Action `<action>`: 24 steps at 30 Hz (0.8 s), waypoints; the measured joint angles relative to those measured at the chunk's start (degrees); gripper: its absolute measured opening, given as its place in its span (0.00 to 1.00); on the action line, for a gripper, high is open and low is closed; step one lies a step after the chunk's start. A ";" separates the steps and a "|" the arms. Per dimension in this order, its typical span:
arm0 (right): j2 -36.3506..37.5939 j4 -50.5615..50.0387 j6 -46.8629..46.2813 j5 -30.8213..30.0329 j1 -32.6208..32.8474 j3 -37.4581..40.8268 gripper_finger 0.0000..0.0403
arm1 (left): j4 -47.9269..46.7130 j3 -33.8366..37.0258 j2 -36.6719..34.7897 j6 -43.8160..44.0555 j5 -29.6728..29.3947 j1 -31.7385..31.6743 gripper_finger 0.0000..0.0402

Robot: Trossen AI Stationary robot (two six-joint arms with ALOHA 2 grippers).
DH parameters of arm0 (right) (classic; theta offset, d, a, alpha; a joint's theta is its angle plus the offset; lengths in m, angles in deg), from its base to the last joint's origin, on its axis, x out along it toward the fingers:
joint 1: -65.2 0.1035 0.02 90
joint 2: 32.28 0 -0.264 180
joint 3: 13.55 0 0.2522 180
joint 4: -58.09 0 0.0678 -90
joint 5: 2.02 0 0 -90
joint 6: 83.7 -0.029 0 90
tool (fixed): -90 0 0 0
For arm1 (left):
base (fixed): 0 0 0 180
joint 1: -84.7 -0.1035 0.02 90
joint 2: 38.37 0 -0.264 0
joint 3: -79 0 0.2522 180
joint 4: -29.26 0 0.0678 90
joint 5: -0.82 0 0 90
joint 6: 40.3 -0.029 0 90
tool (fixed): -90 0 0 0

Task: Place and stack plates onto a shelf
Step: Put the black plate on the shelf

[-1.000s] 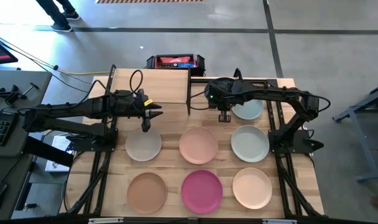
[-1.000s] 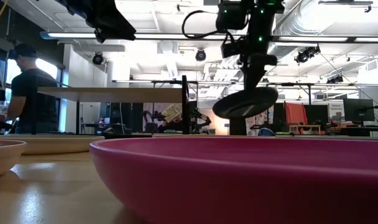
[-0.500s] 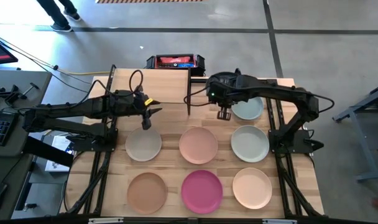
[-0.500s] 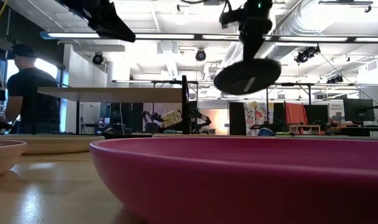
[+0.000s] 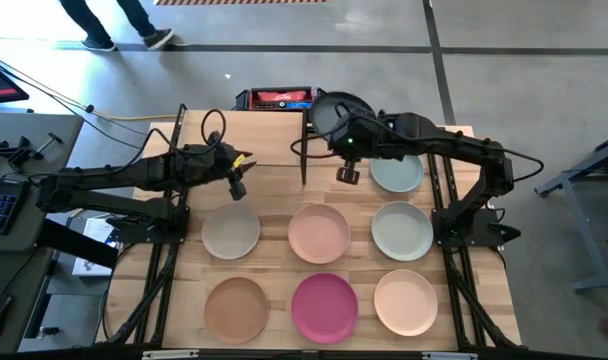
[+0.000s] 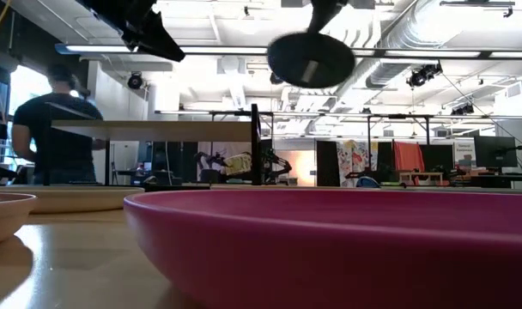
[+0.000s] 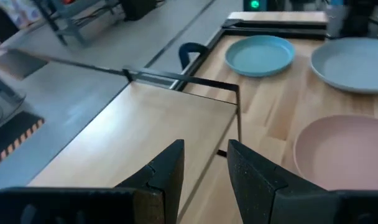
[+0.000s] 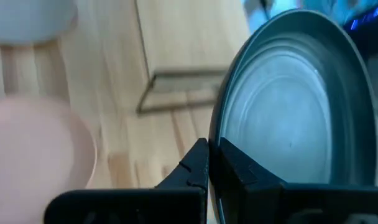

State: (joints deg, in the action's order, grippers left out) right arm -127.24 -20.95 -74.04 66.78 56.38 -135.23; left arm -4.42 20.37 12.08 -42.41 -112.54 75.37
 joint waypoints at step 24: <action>-12.96 35.99 15.44 8.33 -0.17 -0.02 0.00 | 1.03 -0.02 -16.36 7.98 -2.90 -0.02 0.28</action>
State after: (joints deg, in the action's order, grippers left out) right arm -140.20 15.04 -58.59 75.11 56.21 -135.25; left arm -3.40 20.35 -4.28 -34.43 -115.44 75.36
